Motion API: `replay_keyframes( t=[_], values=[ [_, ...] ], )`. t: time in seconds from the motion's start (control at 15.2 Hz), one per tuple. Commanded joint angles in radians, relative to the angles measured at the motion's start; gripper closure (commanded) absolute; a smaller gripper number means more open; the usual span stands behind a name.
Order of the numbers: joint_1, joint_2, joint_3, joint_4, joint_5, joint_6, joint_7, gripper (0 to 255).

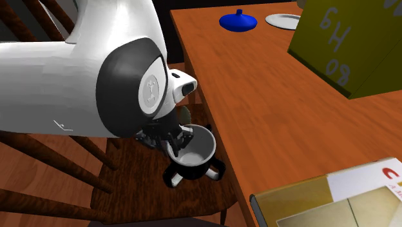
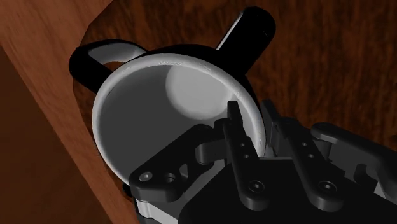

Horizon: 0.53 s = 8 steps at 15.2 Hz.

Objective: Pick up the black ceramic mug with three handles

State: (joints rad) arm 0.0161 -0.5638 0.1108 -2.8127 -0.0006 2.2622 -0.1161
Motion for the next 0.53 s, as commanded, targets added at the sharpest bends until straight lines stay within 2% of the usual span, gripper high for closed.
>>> replay_keyframes(
  t=[0.0,0.33,0.46],
  values=[
    [0.000,-0.020,-0.003,0.017,0.000,-0.036,-0.003,255],
    [0.001,-0.061,-0.007,0.061,0.002,-0.121,-0.009,255],
    [0.001,-0.063,-0.007,0.062,0.002,-0.124,-0.009,255]
  ],
)
